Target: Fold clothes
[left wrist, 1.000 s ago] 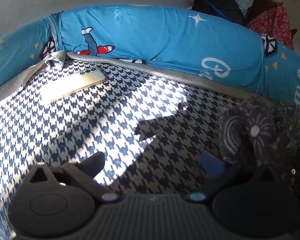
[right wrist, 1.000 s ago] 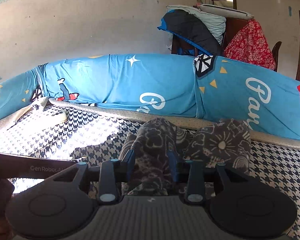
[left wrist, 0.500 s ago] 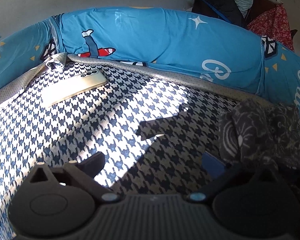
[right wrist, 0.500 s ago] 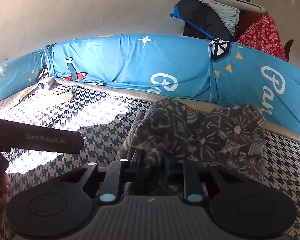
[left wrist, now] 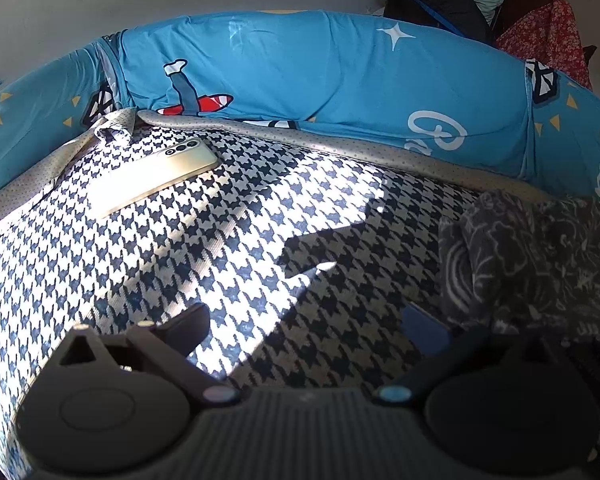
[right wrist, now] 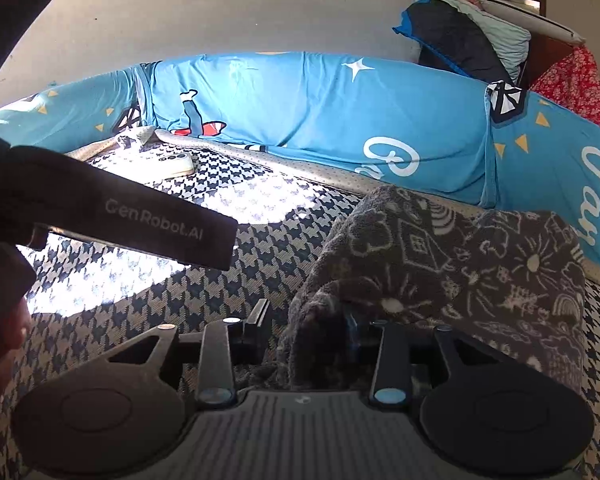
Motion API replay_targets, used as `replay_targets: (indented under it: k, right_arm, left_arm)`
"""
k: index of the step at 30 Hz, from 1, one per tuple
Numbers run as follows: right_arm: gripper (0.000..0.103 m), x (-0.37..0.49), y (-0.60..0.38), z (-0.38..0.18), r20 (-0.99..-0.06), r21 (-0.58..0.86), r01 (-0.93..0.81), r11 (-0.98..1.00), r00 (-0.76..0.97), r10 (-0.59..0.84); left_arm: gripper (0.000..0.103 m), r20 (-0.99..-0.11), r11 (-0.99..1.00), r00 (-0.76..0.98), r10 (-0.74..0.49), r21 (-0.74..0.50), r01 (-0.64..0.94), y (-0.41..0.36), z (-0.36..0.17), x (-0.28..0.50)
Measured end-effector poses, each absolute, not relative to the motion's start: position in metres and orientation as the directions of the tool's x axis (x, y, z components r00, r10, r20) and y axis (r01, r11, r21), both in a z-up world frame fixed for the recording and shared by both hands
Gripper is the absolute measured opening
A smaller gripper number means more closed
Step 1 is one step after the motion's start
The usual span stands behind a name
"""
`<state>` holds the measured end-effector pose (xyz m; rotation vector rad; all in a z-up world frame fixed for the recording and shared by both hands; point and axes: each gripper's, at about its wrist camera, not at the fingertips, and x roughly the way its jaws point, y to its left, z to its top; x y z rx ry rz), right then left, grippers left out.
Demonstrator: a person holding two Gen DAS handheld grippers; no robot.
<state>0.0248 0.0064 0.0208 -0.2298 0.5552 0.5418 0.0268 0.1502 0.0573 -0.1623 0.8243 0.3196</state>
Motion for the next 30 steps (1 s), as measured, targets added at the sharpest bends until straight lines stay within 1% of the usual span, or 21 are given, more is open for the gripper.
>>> replay_targets:
  k: [8, 14, 21, 30]
  right_arm:
    - [0.040, 0.017, -0.004, 0.039, -0.558, -0.065, -0.569, 0.820, 0.702, 0.443]
    - [0.042, 0.013, -0.023, 0.050, -0.546, -0.078, -0.529, 0.845, 0.732, 0.408]
    - [0.048, 0.023, -0.044, 0.058, -0.547, 0.011, -0.458, 0.889, 0.741, 0.389]
    - [0.049, 0.025, -0.037, 0.048, -0.574, 0.027, -0.480, 0.877, 0.711, 0.407]
  left_arm:
    - [0.103, -0.740, 0.944, 0.638, 0.213, -0.012, -0.329, 0.145, 0.057, 0.027]
    - [0.103, -0.739, 0.948, 0.641, 0.208, -0.010, -0.319, 0.139, 0.057, 0.027]
    - [0.103, -0.737, 0.953, 0.643, 0.208, 0.005, -0.303, 0.133, 0.056, 0.027]
    - [0.103, -0.738, 0.953, 0.643, 0.205, 0.002, -0.302, 0.135, 0.056, 0.026]
